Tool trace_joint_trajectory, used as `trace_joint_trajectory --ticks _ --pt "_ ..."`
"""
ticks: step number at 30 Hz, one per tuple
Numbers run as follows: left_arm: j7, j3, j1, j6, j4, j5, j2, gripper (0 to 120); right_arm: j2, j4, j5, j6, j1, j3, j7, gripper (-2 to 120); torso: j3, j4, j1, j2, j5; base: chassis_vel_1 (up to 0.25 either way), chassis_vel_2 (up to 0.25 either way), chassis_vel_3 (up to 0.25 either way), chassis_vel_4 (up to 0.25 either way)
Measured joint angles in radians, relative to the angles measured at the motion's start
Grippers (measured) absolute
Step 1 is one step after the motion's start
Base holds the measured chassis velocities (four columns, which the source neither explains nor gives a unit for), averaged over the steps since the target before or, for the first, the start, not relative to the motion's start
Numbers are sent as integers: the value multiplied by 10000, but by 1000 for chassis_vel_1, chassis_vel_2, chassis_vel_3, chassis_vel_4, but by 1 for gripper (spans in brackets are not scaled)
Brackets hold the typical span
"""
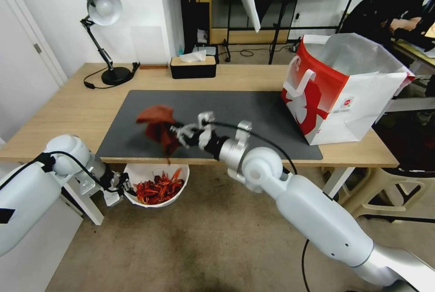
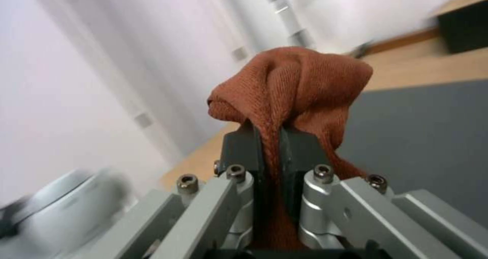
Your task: Sweep shrimp from table into container with towel, then put container into takeout bag.
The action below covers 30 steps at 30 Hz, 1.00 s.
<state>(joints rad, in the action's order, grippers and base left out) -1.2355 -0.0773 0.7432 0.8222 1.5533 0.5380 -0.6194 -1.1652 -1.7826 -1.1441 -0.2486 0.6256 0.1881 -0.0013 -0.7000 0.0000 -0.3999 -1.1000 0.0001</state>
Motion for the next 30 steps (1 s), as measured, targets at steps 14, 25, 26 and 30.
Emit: trace_joint_trajectory --ticks 14,25,26,30 --pt "153 29 158 -1 110 47 152 0 650 -178 3227 -1207 651 -1255 5070 4 0 -1 0 0 1 0 0 0 0" --pt "172 124 137 0 123 98 115 0 731 -558 3029 -1821 1227 -1728 6193 30 0 1 0 0 0 0 0 0 0" --pt "172 127 133 0 125 103 112 0 742 -605 2929 -1880 1277 -1779 6227 35 0 1 0 0 1 0 0 0 0" --pt "168 132 139 1 137 114 89 0 836 -772 2802 -1637 1470 -1860 6141 50 1 0 0 0 0 0 0 0 0"
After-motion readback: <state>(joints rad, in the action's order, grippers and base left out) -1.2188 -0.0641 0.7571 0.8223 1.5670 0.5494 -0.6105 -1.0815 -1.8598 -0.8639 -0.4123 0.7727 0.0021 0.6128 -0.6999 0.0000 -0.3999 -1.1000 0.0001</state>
